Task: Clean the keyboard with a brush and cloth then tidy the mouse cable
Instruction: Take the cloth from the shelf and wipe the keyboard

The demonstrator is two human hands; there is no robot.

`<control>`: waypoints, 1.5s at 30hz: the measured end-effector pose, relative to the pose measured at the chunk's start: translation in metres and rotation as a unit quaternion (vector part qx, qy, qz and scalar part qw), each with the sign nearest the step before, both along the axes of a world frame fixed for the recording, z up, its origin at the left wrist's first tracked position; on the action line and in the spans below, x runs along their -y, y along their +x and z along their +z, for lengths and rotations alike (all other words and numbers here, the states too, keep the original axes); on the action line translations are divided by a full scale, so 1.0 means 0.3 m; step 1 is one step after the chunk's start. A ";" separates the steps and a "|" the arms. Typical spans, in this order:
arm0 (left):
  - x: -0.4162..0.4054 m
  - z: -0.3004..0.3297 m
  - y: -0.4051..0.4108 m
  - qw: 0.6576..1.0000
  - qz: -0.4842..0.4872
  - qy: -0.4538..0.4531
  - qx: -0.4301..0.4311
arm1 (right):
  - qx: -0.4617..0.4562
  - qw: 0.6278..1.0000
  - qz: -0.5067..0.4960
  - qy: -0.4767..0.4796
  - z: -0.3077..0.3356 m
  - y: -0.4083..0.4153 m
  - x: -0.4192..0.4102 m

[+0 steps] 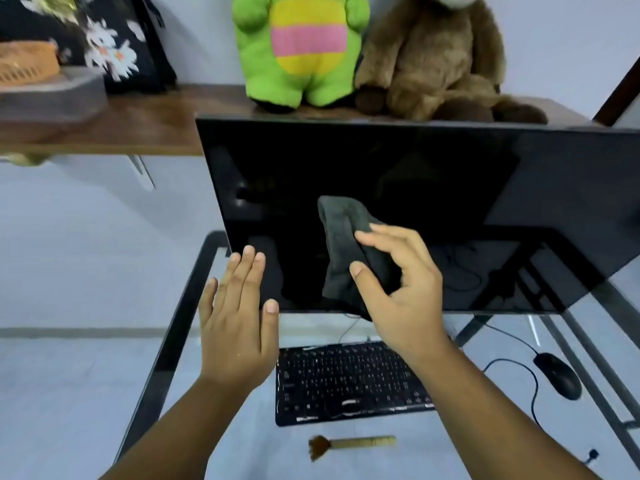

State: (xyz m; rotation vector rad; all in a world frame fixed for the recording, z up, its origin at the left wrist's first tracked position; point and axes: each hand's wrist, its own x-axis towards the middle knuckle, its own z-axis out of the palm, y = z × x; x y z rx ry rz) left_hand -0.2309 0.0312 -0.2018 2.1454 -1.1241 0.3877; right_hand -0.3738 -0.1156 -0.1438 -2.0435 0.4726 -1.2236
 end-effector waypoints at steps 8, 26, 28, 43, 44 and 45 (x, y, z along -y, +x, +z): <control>-0.045 -0.350 -0.074 0.981 0.005 0.156 -0.113 | -0.207 0.969 0.011 0.134 -0.433 -0.111 -0.011; -0.118 -0.617 -0.029 0.892 -0.067 0.379 -0.238 | -0.546 0.837 0.024 0.040 -0.712 0.099 -0.005; -0.117 -0.622 -0.026 0.891 -0.070 0.386 -0.230 | -0.539 0.840 0.063 0.014 -0.712 0.142 -0.025; -0.125 -0.637 0.014 0.883 -0.092 0.413 -0.201 | -0.524 0.851 0.038 0.018 -0.737 0.172 -0.067; -0.124 -0.634 0.017 0.882 -0.094 0.415 -0.201 | -0.525 0.850 0.039 0.014 -0.739 0.160 -0.060; -0.124 -0.632 0.021 0.881 -0.096 0.418 -0.200 | -0.528 0.848 0.028 0.013 -0.743 0.142 -0.046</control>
